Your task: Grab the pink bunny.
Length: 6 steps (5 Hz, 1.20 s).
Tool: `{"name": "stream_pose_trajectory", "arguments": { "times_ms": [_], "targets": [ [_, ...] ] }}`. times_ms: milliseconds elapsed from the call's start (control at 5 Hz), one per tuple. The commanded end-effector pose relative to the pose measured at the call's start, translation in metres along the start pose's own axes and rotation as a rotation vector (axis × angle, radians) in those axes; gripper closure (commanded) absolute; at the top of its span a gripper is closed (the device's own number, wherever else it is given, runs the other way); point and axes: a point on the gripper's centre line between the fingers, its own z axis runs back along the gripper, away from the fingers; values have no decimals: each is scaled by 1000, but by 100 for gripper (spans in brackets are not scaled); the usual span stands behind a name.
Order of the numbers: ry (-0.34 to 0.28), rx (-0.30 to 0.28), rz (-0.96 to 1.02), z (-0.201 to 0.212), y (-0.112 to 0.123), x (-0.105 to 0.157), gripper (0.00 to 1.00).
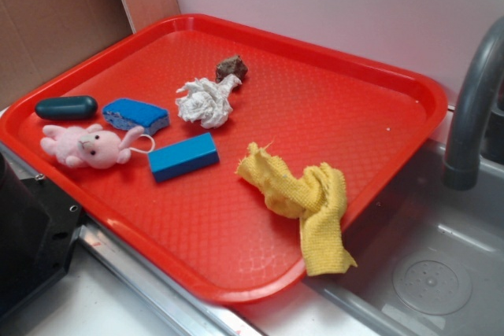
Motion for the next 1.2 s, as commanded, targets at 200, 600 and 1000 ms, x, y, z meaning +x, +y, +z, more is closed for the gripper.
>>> {"name": "stream_pose_trajectory", "arguments": {
  "times_ms": [200,600,1000],
  "targets": [
    [26,-39,-246,-50,16,0,0],
    [41,-18,-322,-147,49,-12,0],
    [108,43,-339,-207,62,-10,0]
  ]
}}
